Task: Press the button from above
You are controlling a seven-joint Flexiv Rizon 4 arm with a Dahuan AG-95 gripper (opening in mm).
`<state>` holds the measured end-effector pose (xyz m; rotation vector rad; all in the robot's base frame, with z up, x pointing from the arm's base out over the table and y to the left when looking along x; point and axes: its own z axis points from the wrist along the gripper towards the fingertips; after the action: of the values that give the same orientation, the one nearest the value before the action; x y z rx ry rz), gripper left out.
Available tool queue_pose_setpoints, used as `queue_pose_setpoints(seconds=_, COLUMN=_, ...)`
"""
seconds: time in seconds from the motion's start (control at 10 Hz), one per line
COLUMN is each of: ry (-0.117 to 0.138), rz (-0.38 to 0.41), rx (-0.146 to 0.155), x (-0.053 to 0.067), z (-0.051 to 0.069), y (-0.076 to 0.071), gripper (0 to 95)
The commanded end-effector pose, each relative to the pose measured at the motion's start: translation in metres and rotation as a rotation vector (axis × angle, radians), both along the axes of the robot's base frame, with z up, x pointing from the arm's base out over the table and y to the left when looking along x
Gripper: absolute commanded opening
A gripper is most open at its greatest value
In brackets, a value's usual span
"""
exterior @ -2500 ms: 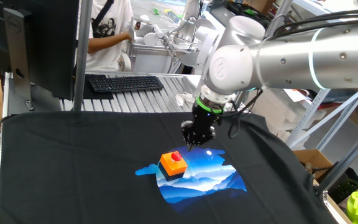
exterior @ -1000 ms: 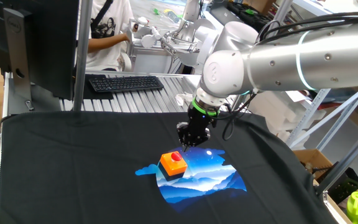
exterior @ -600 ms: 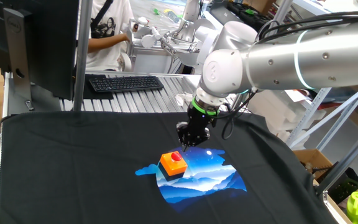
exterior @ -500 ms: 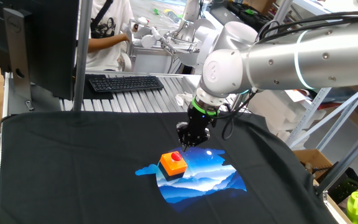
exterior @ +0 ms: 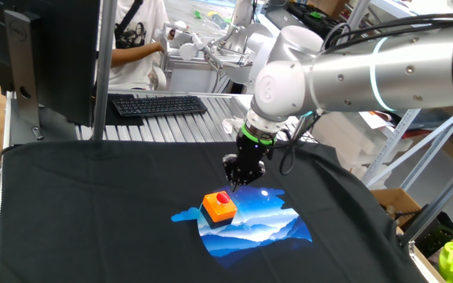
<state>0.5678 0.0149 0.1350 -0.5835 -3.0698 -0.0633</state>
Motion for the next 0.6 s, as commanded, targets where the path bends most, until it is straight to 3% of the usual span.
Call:
queue_pose_setpoints(seconds=0.1, ry=-0.003, rz=-0.006, rx=-0.004, x=-0.0005, z=0.0, y=-0.0009, gripper=0.0)
queue_pose_setpoints(seconds=0.6, ry=0.016, rz=-0.018, rx=-0.013, x=-0.0005, z=0.0, y=-0.0009, gripper=0.0)
